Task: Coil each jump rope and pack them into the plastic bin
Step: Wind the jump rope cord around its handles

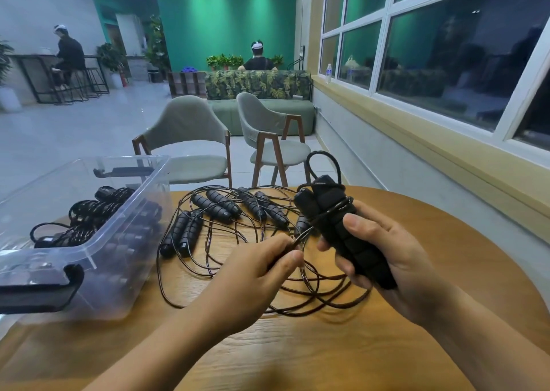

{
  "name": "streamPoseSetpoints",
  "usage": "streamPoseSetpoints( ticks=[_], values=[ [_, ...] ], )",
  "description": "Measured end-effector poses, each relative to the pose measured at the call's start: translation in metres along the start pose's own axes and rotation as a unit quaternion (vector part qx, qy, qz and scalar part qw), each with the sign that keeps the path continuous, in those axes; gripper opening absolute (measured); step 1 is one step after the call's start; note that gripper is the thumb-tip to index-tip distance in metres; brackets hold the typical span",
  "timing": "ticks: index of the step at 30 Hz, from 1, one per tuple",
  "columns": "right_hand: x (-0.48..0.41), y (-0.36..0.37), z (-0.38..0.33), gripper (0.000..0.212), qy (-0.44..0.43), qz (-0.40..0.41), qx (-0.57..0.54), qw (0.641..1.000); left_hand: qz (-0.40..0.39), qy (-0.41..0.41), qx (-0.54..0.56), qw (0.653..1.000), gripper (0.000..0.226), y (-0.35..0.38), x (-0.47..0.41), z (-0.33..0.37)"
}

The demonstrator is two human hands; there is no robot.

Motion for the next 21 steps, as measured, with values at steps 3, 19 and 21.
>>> streamPoseSetpoints(
  ticks=[3,19,21],
  values=[
    [0.003,-0.005,-0.003,0.045,0.019,0.026,0.067,0.997,0.006,0.004,-0.037,0.999,0.019,-0.002,0.000,0.002],
    [0.005,-0.020,0.007,0.059,0.095,0.094,0.363,0.922,0.025,0.047,-0.110,0.993,0.021,-0.010,0.008,0.019],
    [0.003,-0.021,0.016,0.055,0.137,0.068,0.398,0.905,0.017,0.049,-0.141,0.989,0.020,-0.009,0.010,0.021]
  ],
)
Point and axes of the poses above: each hand's wrist, its own x-axis away from the middle knuckle, its own y-axis out of the palm, z = x × y, the point moved 10 cm from there along -x, towards the middle knuckle, and after that the axes turned 12 degrees about -z, right-handed, at the moved point
